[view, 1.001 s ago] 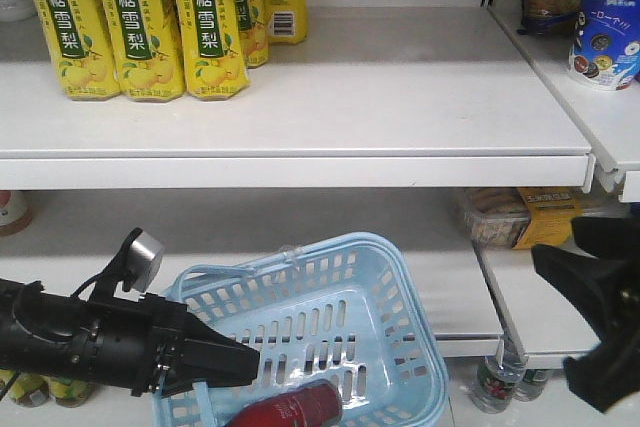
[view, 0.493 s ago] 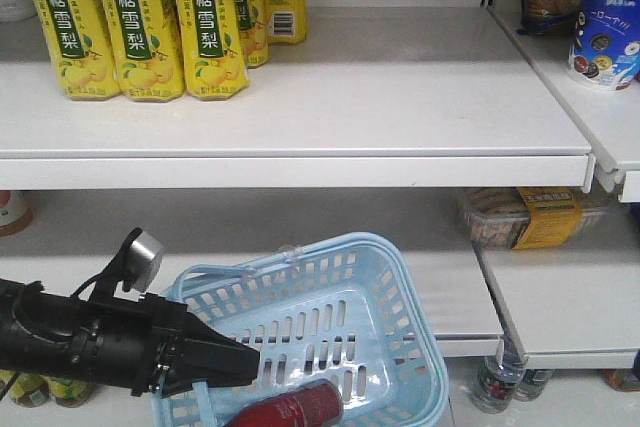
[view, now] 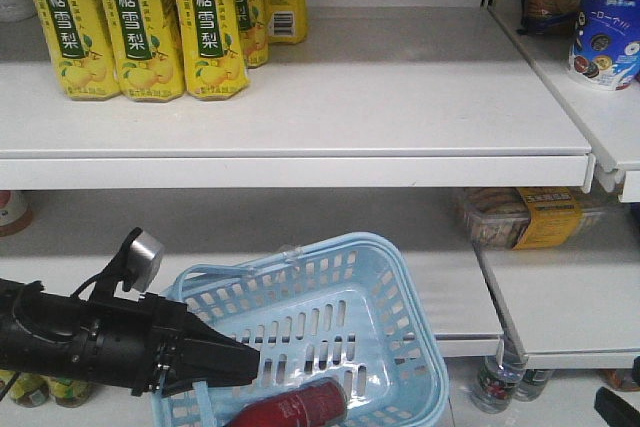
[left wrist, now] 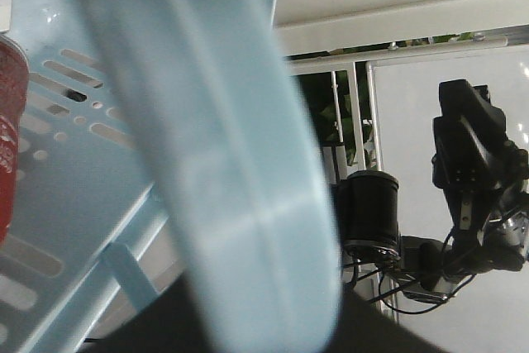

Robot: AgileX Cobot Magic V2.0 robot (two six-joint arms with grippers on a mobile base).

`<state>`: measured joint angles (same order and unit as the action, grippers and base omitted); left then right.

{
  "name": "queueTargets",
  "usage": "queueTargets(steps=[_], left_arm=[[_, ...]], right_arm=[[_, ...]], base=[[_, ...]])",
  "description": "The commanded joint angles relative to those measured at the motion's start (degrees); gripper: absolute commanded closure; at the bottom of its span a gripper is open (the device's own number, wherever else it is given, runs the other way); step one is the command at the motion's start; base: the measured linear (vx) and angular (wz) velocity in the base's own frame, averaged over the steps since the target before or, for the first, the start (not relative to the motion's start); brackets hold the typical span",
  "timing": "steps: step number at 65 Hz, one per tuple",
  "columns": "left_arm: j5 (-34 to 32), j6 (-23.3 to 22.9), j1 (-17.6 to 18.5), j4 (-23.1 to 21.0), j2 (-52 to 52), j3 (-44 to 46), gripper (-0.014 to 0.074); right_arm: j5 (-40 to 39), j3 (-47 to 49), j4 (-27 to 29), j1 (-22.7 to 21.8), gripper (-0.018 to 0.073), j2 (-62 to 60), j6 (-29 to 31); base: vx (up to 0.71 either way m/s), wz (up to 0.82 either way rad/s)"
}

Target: Place coke in basket with both arms

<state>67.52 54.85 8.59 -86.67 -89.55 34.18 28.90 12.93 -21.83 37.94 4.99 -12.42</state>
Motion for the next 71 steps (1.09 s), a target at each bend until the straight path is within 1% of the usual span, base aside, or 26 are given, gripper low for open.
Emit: queueTargets(steps=[1, 4, 10, 13, 71], left_arm=[[3.1, -0.4, 0.1, -4.4, 2.0, 1.2, 0.0603], [3.1, -0.4, 0.1, -4.4, 2.0, 1.2, 0.0603], [3.1, -0.4, 0.1, -4.4, 2.0, 1.2, 0.0603], [3.1, -0.4, 0.1, -4.4, 2.0, 1.2, 0.0603], [3.3, -0.4, 0.2, -4.7, 2.0, 1.2, 0.0603]], right_arm=[[-4.9, 1.4, -0.8, -0.1, 0.0314, 0.7, 0.1], [-5.0, 1.4, -0.8, -0.1, 0.0351, 0.7, 0.1], [-5.0, 1.4, -0.8, -0.1, 0.0517, 0.7, 0.1], [-5.0, 1.4, -0.8, -0.1, 0.0575, 0.7, 0.0], [-5.0, 1.4, -1.2, -0.1, 0.0568, 0.7, 0.1]], base=[[0.0, 0.0], [0.0, 0.0], [0.0, 0.0], [0.0, 0.0], [0.0, 0.0]])
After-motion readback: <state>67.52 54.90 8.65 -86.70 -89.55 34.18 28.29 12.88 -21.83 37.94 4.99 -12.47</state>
